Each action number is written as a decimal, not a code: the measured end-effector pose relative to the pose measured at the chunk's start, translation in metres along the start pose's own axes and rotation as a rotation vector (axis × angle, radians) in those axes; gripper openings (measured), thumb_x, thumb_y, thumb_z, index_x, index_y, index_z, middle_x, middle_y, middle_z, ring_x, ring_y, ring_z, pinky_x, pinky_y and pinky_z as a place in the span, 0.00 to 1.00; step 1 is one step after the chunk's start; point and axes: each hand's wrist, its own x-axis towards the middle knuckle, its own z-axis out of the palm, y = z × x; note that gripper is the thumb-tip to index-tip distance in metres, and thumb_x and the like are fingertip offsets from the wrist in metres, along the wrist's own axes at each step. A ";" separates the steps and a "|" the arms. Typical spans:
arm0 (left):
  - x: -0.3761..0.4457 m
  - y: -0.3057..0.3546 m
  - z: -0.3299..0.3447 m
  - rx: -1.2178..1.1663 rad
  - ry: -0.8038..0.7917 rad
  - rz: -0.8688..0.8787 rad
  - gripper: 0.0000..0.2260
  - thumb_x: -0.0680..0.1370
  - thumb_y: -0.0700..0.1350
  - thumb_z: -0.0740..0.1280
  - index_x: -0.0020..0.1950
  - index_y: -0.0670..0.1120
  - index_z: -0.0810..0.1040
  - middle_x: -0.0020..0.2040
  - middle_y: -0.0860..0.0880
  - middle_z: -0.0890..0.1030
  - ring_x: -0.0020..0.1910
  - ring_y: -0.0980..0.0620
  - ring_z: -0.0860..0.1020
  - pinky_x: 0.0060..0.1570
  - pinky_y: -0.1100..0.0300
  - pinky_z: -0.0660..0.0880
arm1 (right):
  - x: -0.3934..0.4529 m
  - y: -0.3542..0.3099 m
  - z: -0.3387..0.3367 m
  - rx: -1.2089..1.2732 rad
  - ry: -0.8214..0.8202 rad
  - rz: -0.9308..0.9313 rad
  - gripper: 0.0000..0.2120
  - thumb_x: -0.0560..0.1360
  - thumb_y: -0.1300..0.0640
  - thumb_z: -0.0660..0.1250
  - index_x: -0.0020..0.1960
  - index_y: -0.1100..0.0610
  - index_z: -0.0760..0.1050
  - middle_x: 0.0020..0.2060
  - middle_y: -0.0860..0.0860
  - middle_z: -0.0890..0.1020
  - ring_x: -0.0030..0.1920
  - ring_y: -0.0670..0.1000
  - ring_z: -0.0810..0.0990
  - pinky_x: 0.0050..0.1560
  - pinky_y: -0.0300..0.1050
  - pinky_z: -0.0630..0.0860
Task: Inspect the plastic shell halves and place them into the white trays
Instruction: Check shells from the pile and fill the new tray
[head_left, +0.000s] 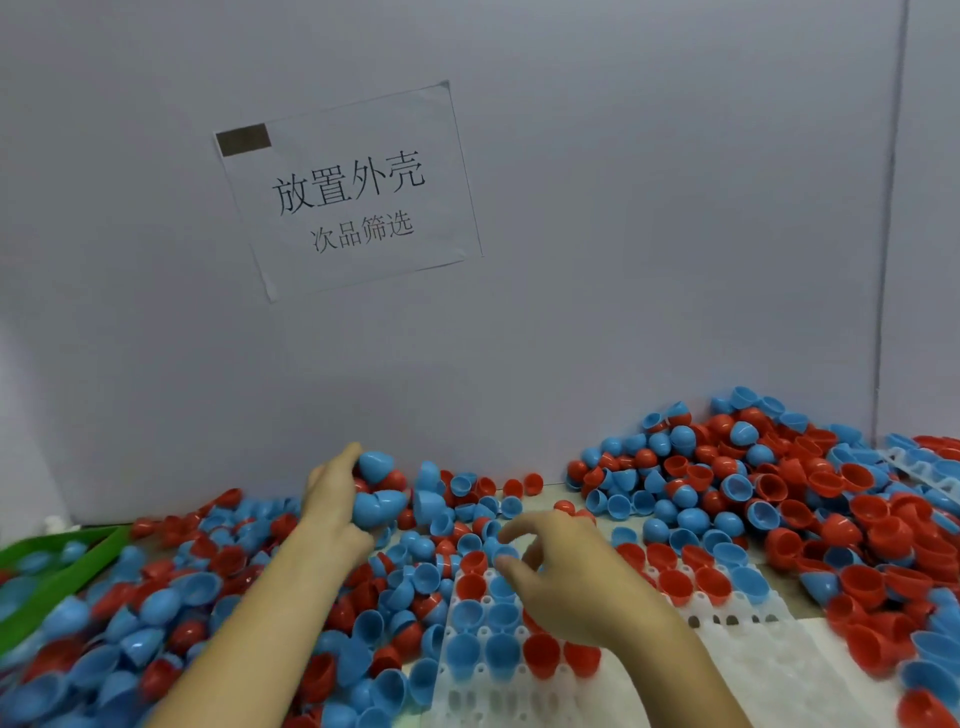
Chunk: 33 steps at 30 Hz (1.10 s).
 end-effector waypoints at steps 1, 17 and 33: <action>-0.011 -0.006 0.000 -0.027 -0.008 -0.006 0.10 0.82 0.50 0.64 0.52 0.43 0.74 0.39 0.44 0.77 0.33 0.49 0.77 0.34 0.54 0.76 | 0.001 -0.005 0.006 0.080 0.019 -0.023 0.19 0.82 0.48 0.62 0.72 0.47 0.68 0.50 0.43 0.81 0.46 0.44 0.82 0.46 0.36 0.79; -0.081 -0.055 -0.004 -0.193 -0.068 0.117 0.22 0.70 0.47 0.77 0.61 0.52 0.74 0.51 0.40 0.82 0.42 0.42 0.83 0.43 0.46 0.82 | 0.003 -0.036 0.059 0.170 0.213 -0.223 0.10 0.82 0.47 0.62 0.57 0.46 0.80 0.46 0.43 0.81 0.46 0.43 0.80 0.50 0.40 0.79; -0.058 -0.038 -0.046 -0.593 -0.096 0.035 0.08 0.78 0.37 0.63 0.41 0.46 0.69 0.37 0.47 0.70 0.33 0.52 0.70 0.26 0.64 0.75 | 0.011 0.004 0.014 0.018 0.392 -0.034 0.10 0.81 0.58 0.63 0.60 0.52 0.80 0.46 0.42 0.80 0.40 0.40 0.79 0.30 0.27 0.72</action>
